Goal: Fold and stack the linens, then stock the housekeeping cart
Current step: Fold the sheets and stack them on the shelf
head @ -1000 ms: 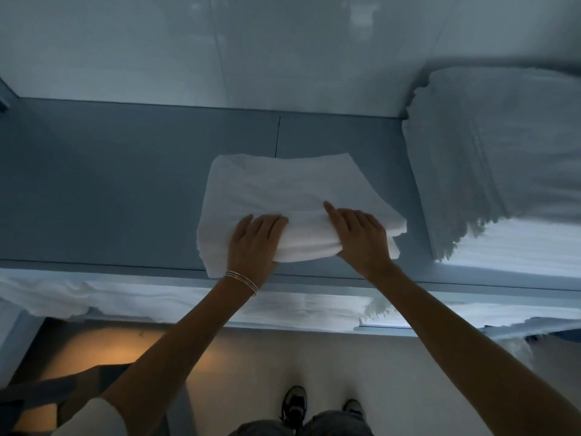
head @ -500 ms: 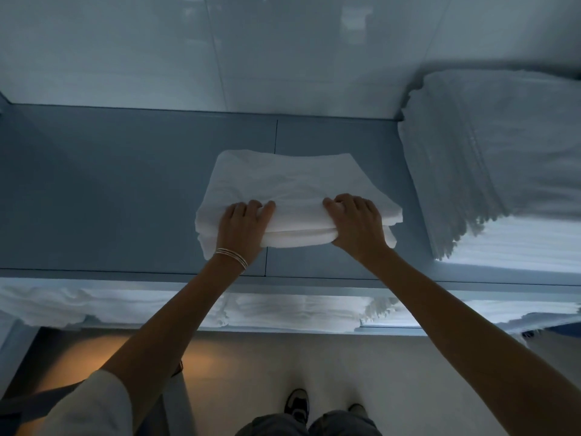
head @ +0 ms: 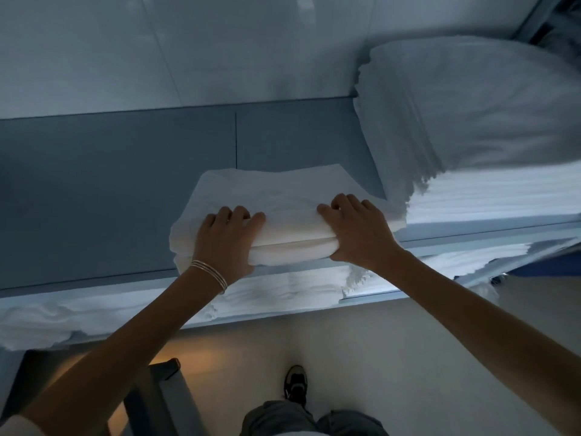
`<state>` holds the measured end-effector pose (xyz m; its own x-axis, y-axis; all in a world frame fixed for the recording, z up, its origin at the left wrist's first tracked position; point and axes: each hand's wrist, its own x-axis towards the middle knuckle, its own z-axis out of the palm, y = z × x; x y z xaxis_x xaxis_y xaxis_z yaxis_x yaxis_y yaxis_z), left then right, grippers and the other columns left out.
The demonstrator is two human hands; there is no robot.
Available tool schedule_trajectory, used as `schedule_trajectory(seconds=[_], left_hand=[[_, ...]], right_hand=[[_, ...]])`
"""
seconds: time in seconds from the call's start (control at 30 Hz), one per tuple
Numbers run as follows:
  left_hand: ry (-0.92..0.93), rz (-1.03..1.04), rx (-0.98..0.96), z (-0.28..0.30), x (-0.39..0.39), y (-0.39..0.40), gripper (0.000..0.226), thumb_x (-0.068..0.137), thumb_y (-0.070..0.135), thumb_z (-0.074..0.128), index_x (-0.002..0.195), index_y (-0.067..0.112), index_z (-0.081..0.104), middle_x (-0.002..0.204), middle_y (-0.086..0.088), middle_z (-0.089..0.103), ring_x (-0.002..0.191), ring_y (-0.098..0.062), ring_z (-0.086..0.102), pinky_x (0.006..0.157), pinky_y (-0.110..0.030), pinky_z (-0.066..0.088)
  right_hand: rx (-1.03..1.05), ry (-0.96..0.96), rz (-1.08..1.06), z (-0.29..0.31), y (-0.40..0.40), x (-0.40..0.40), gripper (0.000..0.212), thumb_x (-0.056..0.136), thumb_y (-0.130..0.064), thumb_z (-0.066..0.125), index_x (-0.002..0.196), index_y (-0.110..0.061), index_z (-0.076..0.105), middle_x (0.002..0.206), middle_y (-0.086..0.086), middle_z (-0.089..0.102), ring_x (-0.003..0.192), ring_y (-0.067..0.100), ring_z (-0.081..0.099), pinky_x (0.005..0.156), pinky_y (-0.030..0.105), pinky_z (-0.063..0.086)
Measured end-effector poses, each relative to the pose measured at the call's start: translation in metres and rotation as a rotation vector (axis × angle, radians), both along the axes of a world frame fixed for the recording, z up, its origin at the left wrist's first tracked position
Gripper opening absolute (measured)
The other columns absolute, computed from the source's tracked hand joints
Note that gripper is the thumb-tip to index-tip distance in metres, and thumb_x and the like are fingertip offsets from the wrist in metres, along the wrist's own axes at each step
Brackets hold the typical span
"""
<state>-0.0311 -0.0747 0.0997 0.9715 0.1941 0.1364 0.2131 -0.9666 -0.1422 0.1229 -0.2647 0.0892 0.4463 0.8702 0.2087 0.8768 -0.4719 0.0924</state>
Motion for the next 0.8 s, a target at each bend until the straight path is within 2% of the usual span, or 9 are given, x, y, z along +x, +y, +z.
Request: schedule_trajectory(seconds=[0.17, 0.33, 0.4, 0.47, 0.53, 0.67, 0.8], left_hand=[[0.099, -0.128, -0.006, 0.033, -0.006, -0.052, 0.087, 0.012, 0.035, 0.087, 0.094, 0.014, 0.066, 0.077, -0.008, 0.062, 0.061, -0.029, 0.059, 0.054, -0.034, 0.05], [0.232, -0.283, -0.017, 0.068, -0.012, -0.107, 0.089, 0.016, 0.047, 0.084, 0.098, 0.018, 0.066, 0.076, -0.002, 0.062, 0.058, -0.021, 0.058, 0.048, -0.026, 0.046], [0.326, -0.35, 0.013, 0.085, -0.013, -0.137, 0.087, 0.033, 0.05, 0.082, 0.112, 0.021, 0.06, 0.09, 0.0, 0.061, 0.071, -0.02, 0.059, 0.054, -0.025, 0.041], [0.424, -0.412, 0.055, 0.096, -0.01, -0.167, 0.084, 0.06, 0.05, 0.073, 0.132, 0.026, 0.039, 0.115, 0.003, 0.053, 0.097, -0.018, 0.055, 0.066, -0.026, 0.034], [0.501, -0.449, 0.103, 0.101, 0.0, -0.196, 0.082, 0.067, 0.049, 0.069, 0.135, 0.028, 0.029, 0.123, 0.005, 0.047, 0.107, -0.018, 0.051, 0.069, -0.027, 0.032], [0.613, -0.553, 0.054, 0.077, 0.026, -0.255, 0.075, 0.063, 0.041, 0.072, 0.126, 0.026, 0.034, 0.113, 0.003, 0.051, 0.102, -0.022, 0.055, 0.065, -0.028, 0.036], [0.775, -0.68, -0.001, 0.011, 0.044, -0.326, 0.081, 0.062, 0.037, 0.077, 0.129, 0.022, 0.034, 0.111, -0.003, 0.052, 0.096, -0.025, 0.056, 0.064, -0.03, 0.038]], right_hand=[[-0.043, 0.08, -0.091, 0.024, -0.07, -0.029, 0.084, 0.022, -0.034, 0.085, 0.1, -0.013, 0.063, 0.084, 0.007, 0.059, 0.069, 0.025, 0.058, 0.056, 0.031, 0.05], [-0.052, 0.166, -0.165, 0.049, -0.148, -0.062, 0.085, 0.021, -0.044, 0.081, 0.1, -0.018, 0.062, 0.082, 0.0, 0.057, 0.067, 0.02, 0.059, 0.053, 0.025, 0.043], [-0.084, 0.213, -0.207, 0.059, -0.181, -0.073, 0.084, 0.025, -0.047, 0.08, 0.102, -0.02, 0.06, 0.083, -0.002, 0.057, 0.07, 0.02, 0.06, 0.053, 0.024, 0.04], [-0.125, 0.263, -0.258, 0.067, -0.212, -0.082, 0.081, 0.033, -0.046, 0.078, 0.107, -0.021, 0.057, 0.088, -0.002, 0.057, 0.076, 0.02, 0.059, 0.055, 0.024, 0.036], [-0.162, 0.321, -0.302, 0.071, -0.243, -0.09, 0.078, 0.043, -0.046, 0.075, 0.114, -0.023, 0.053, 0.096, -0.004, 0.055, 0.086, 0.019, 0.058, 0.059, 0.025, 0.035], [-0.229, 0.518, -0.439, 0.057, -0.308, -0.106, 0.074, 0.057, -0.049, 0.07, 0.121, -0.029, 0.04, 0.108, -0.01, 0.05, 0.102, 0.013, 0.052, 0.07, 0.027, 0.04], [-0.276, 0.679, -0.583, 0.004, -0.376, -0.124, 0.074, 0.061, -0.046, 0.071, 0.126, -0.027, 0.039, 0.111, -0.007, 0.052, 0.101, 0.013, 0.052, 0.067, 0.025, 0.033]])
